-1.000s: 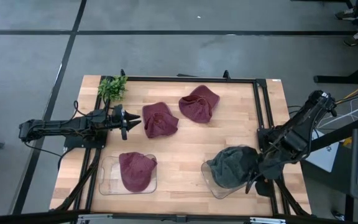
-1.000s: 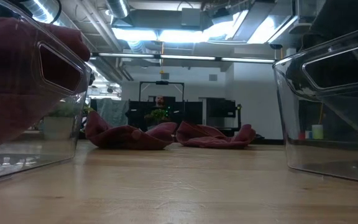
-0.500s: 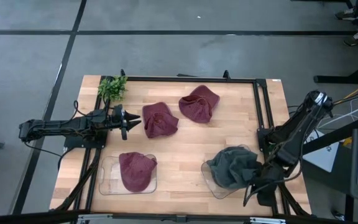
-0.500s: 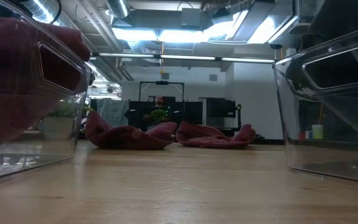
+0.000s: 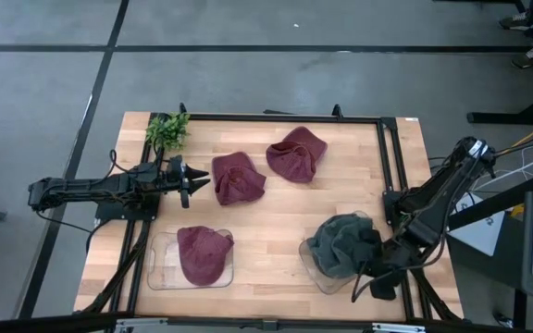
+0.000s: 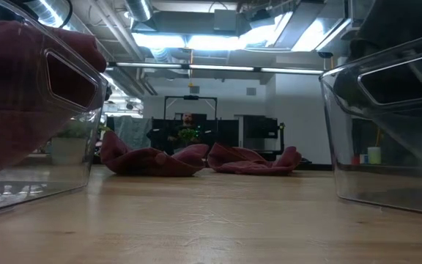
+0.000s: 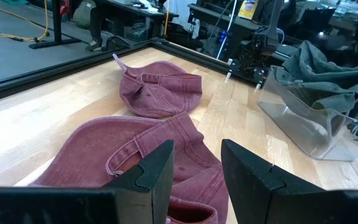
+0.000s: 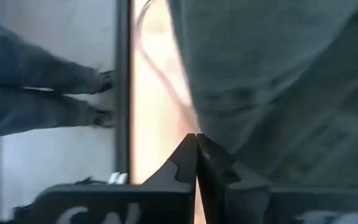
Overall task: Pick & Place hat
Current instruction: Put the black cap into the right transparent bin
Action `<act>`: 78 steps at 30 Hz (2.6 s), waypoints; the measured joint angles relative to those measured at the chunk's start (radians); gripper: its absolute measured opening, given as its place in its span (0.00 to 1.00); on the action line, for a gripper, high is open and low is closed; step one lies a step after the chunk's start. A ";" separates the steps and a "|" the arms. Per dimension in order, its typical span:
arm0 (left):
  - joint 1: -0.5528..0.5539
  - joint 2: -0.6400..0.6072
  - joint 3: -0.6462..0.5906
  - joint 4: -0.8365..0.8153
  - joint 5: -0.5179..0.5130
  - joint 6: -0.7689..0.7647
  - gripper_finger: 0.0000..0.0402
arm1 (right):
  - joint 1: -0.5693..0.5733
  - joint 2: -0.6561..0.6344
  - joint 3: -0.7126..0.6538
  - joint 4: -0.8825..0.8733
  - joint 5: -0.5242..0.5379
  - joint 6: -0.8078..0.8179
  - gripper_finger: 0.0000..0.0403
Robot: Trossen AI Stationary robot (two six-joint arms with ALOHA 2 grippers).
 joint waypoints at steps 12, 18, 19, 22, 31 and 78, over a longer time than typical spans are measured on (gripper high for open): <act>0.000 0.000 0.000 0.000 0.000 0.000 0.32 | -0.128 -0.002 0.094 -0.302 0.251 -0.092 0.02; 0.000 0.000 0.000 0.000 0.000 0.000 0.32 | -0.148 -0.036 0.219 -0.401 0.267 -0.070 0.01; 0.000 0.000 0.000 0.000 0.000 0.000 0.32 | -0.148 -0.036 0.258 -0.430 0.273 -0.059 0.01; 0.000 0.000 0.000 0.000 0.000 0.000 0.32 | -0.112 -0.023 0.359 -0.468 0.256 -0.068 0.02; 0.000 0.000 0.000 0.000 0.000 0.000 0.32 | 0.115 0.094 0.436 -0.476 0.164 -0.120 0.01; 0.000 0.000 0.000 0.000 0.000 0.000 0.32 | 0.136 0.462 0.141 -0.500 0.622 0.047 0.01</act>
